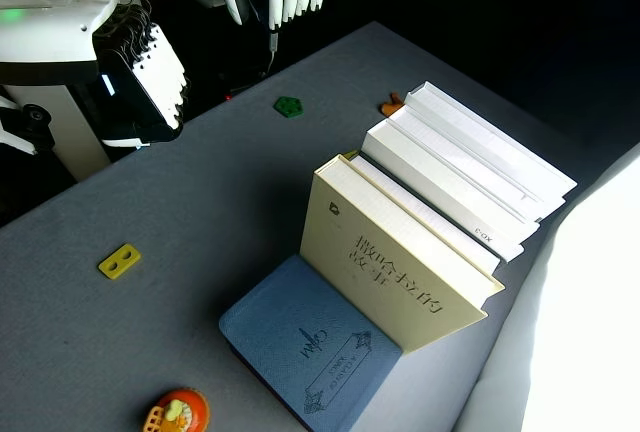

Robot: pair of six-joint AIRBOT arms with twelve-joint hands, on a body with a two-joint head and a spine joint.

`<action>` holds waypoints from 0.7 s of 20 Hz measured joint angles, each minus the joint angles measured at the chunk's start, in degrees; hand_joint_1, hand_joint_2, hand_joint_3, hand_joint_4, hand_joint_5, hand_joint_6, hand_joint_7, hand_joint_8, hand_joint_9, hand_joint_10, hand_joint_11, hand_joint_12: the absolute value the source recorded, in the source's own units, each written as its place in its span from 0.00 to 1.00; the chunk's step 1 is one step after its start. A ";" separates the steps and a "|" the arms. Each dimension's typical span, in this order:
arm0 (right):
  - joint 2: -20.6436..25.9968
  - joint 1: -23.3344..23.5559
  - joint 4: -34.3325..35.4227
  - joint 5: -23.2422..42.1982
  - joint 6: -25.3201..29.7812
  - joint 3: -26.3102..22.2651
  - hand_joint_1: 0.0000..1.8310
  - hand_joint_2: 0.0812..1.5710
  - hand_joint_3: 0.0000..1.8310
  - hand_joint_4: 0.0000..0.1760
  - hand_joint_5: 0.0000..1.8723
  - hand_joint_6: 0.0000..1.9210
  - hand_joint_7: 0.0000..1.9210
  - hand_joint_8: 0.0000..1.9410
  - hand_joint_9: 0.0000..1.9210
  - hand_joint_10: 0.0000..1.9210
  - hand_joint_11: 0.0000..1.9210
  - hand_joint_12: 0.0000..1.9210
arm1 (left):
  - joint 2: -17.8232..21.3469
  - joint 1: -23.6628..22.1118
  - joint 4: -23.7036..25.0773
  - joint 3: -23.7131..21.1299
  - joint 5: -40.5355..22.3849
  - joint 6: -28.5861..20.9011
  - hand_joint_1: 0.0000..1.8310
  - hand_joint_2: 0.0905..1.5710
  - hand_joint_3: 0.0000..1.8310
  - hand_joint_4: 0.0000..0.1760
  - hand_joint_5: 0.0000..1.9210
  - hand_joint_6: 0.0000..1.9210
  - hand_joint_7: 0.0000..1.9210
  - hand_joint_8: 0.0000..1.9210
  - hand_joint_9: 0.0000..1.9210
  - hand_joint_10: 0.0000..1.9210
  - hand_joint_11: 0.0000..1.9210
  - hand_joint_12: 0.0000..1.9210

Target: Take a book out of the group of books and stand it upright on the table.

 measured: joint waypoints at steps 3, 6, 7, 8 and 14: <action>-0.31 0.13 0.00 -0.37 0.00 0.00 0.01 0.78 0.01 0.00 0.03 0.02 0.00 0.00 0.00 0.00 0.00 0.00 | 0.02 0.00 -0.48 -0.02 -0.17 -0.02 0.04 0.87 0.01 0.04 0.03 0.00 0.05 0.00 0.04 0.00 0.00 0.19; -0.57 0.31 -0.02 0.07 -0.07 -0.35 0.00 0.77 0.01 0.00 0.02 0.01 0.00 0.00 0.00 0.00 0.00 0.00 | 0.00 -0.02 0.31 0.11 0.07 0.02 0.01 0.87 0.00 0.09 0.03 0.00 0.06 0.00 0.04 0.00 0.00 0.18; -0.59 0.52 -0.24 0.15 -0.09 -0.42 0.00 0.78 0.01 0.00 0.01 0.01 0.00 0.00 0.00 0.00 0.00 0.00 | 0.02 -0.02 0.17 0.17 -0.07 0.02 0.00 0.87 0.00 0.08 0.03 0.00 0.06 0.00 0.04 0.00 0.00 0.19; -0.68 0.55 0.07 0.15 -0.24 -0.42 0.01 0.78 0.01 0.00 0.02 0.01 0.00 0.00 0.00 0.00 0.00 0.00 | 0.00 -0.02 -0.24 0.15 -0.13 0.02 0.00 0.86 0.00 0.10 0.03 0.00 0.05 0.00 0.03 0.00 0.00 0.18; -0.68 1.09 11.85 -0.13 -9.49 -0.39 0.02 0.75 0.00 0.00 0.02 0.01 0.00 0.00 0.00 0.00 0.00 0.00 | 0.00 -0.02 -0.42 0.15 -0.11 0.02 0.03 0.85 0.00 0.15 0.08 0.01 0.06 0.00 0.04 0.00 0.00 0.14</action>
